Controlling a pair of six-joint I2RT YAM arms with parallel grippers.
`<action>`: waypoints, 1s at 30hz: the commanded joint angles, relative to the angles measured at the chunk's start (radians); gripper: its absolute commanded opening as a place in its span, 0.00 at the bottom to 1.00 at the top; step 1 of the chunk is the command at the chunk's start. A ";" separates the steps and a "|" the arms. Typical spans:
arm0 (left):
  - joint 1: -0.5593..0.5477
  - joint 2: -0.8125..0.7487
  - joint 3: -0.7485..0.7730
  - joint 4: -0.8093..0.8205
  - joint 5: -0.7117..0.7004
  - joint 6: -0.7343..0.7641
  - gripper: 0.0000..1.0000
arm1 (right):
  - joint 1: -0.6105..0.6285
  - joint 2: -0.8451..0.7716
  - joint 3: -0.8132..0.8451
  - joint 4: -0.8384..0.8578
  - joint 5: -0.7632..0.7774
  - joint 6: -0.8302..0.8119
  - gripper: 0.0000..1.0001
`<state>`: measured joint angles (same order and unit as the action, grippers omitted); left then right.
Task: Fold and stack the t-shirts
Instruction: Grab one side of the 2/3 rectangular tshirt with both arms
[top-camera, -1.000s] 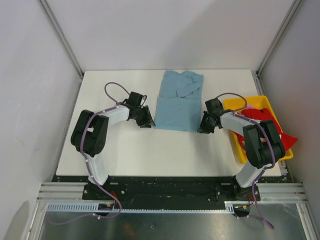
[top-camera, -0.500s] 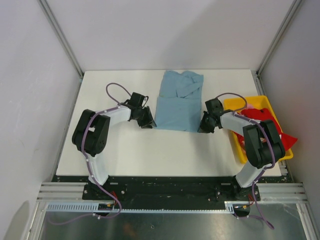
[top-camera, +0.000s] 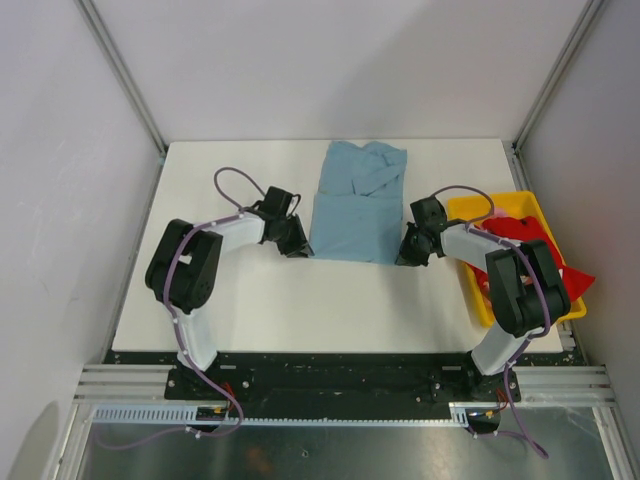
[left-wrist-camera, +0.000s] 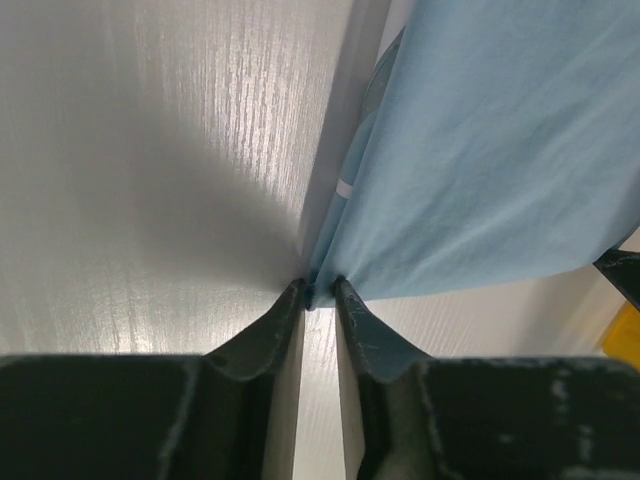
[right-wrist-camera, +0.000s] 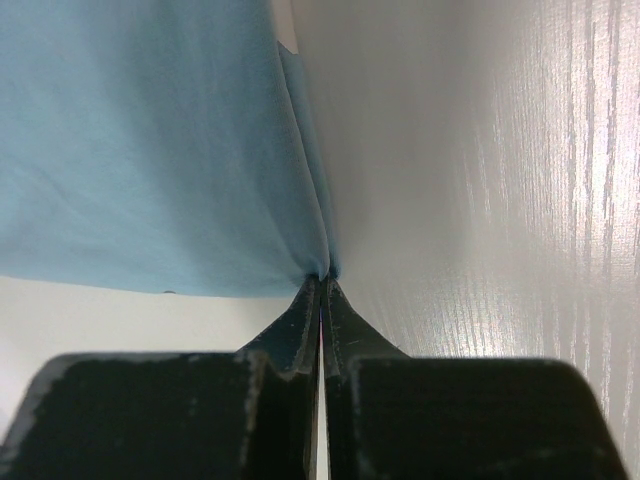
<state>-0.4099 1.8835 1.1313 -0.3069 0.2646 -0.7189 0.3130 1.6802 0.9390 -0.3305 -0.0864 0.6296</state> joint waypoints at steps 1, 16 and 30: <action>-0.017 0.000 -0.012 0.005 -0.036 -0.024 0.19 | 0.003 -0.010 -0.005 0.013 0.018 0.002 0.00; -0.083 -0.214 -0.191 0.006 -0.019 -0.025 0.00 | 0.070 -0.192 -0.132 -0.040 -0.009 -0.002 0.00; -0.230 -0.680 -0.539 0.003 -0.068 -0.150 0.00 | 0.275 -0.796 -0.361 -0.344 0.080 0.165 0.00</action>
<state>-0.6144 1.2964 0.6334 -0.3103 0.2295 -0.8165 0.5640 0.9901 0.5850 -0.5537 -0.0608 0.7341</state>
